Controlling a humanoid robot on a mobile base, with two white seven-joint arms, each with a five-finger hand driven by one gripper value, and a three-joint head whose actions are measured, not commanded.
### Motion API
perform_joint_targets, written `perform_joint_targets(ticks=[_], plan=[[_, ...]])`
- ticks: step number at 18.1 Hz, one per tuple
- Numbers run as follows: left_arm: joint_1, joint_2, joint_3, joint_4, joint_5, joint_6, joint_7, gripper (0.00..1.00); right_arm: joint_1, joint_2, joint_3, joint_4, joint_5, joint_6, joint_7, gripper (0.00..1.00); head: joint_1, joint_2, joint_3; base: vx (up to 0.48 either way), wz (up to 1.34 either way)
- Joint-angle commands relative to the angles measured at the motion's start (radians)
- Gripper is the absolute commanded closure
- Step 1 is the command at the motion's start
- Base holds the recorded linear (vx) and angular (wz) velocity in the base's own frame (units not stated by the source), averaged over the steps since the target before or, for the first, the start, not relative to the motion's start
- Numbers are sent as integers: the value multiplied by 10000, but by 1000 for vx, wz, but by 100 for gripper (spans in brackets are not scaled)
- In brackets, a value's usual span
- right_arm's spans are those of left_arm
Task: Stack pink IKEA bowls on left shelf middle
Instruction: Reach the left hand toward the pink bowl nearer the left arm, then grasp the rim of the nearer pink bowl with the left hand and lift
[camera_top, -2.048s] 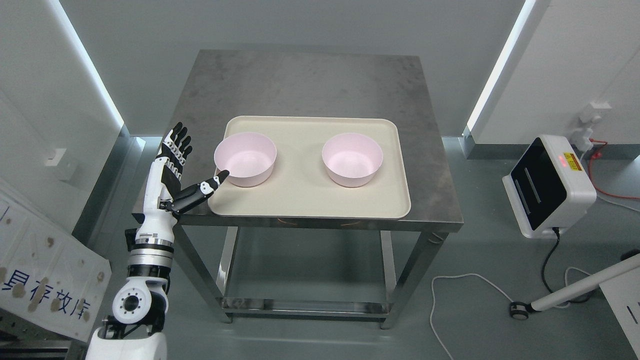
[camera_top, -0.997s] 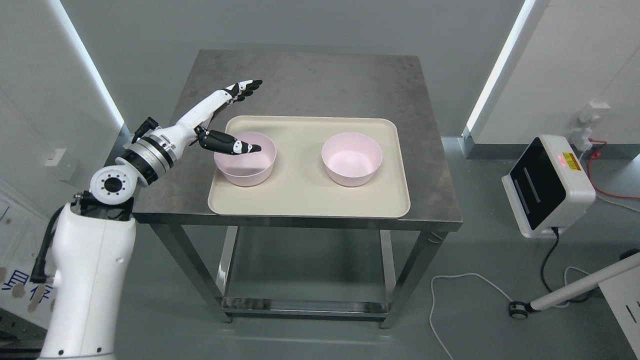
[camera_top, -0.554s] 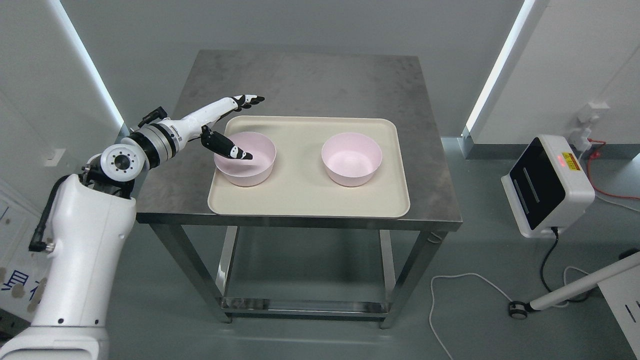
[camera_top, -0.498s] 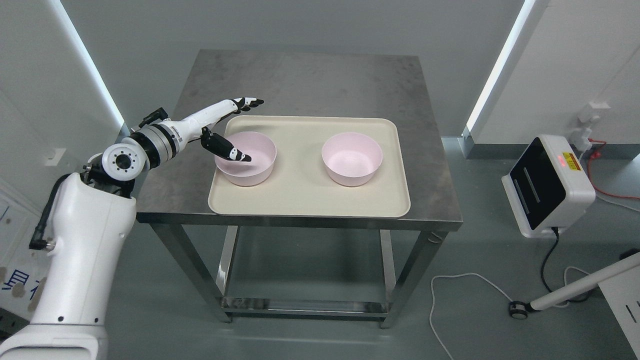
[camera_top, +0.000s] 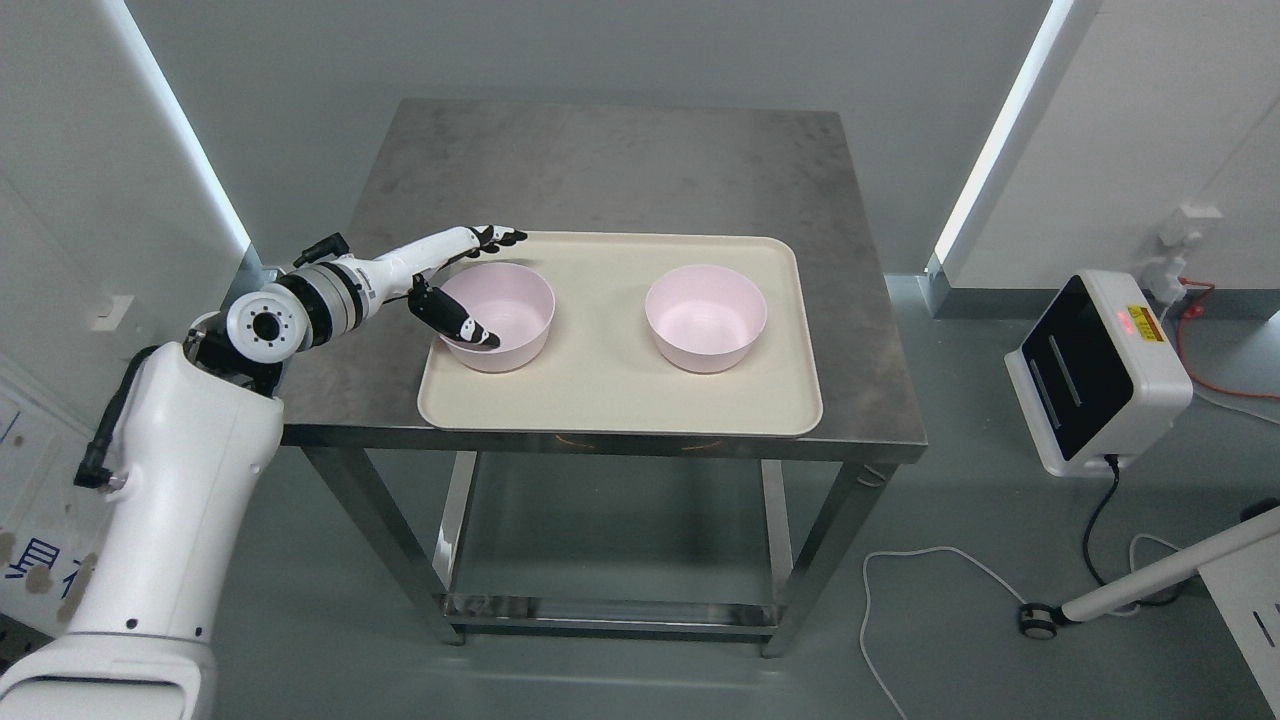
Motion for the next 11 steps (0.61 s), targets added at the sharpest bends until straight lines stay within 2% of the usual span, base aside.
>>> perform_joint_targets(ticks=[1,5,7,9,11], plan=[[-172,-657,492,533,9,-1,105,38,15,-175,-107,-337,0,-8,0,0,0,0,0,0,0],[-111,-1119,909,533,-6,-1,242,27,15,-175,-107,-337,0,-8,0,0,0,0,0,0,0],[-111,-1196,925,533,-22,30,1006,20,15,-175,-107,-337,0,-8,0,0,0,0,0,0,0],[-141,-1211,1016,563,-7,106,1530,20,15,-175,-107,-337,0,-8,0,0,0,0,0,0,0],[-65,-1257,1353,564,55,595,1517,21,15,-175,-107,-337,0,-8,0,0,0,0,0,0,0]])
